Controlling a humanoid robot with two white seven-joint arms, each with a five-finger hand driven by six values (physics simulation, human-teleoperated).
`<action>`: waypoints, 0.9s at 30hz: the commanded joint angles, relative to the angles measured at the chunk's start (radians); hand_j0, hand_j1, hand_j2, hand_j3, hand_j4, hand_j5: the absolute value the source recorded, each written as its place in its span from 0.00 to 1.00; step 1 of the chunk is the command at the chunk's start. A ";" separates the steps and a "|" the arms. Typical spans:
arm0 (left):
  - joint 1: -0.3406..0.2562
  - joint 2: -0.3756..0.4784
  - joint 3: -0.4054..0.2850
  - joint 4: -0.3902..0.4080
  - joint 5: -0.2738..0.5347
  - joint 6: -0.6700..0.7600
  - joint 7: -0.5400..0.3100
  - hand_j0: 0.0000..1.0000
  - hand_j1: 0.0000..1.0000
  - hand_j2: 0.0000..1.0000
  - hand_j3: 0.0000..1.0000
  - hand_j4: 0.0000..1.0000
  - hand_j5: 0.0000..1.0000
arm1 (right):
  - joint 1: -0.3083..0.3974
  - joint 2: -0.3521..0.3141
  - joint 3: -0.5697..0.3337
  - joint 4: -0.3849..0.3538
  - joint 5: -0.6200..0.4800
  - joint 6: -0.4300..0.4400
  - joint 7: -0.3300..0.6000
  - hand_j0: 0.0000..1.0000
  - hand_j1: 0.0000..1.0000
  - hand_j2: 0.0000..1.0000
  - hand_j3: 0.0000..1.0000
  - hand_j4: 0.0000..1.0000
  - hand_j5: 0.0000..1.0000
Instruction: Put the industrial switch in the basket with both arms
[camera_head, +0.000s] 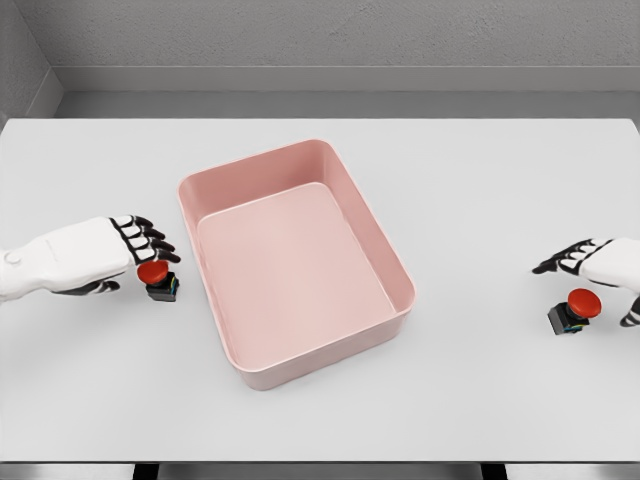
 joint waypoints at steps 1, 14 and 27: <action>0.000 -0.010 -0.002 -0.009 -0.004 0.001 0.000 0.83 0.83 0.83 0.83 0.83 0.83 | 0.000 -0.002 0.006 -0.001 -0.004 0.038 0.006 1.00 1.00 1.00 1.00 1.00 1.00; -0.005 -0.035 -0.002 -0.024 -0.063 0.001 -0.036 0.84 0.84 0.84 0.84 0.84 0.84 | -0.017 0.069 0.009 -0.001 -0.001 0.008 0.006 1.00 1.00 1.00 1.00 1.00 1.00; -0.028 -0.048 -0.002 -0.038 -0.077 0.001 -0.075 0.84 0.84 0.84 0.84 0.84 0.84 | -0.015 0.066 0.021 -0.001 -0.003 -0.001 0.006 0.97 0.97 0.97 0.97 0.97 0.97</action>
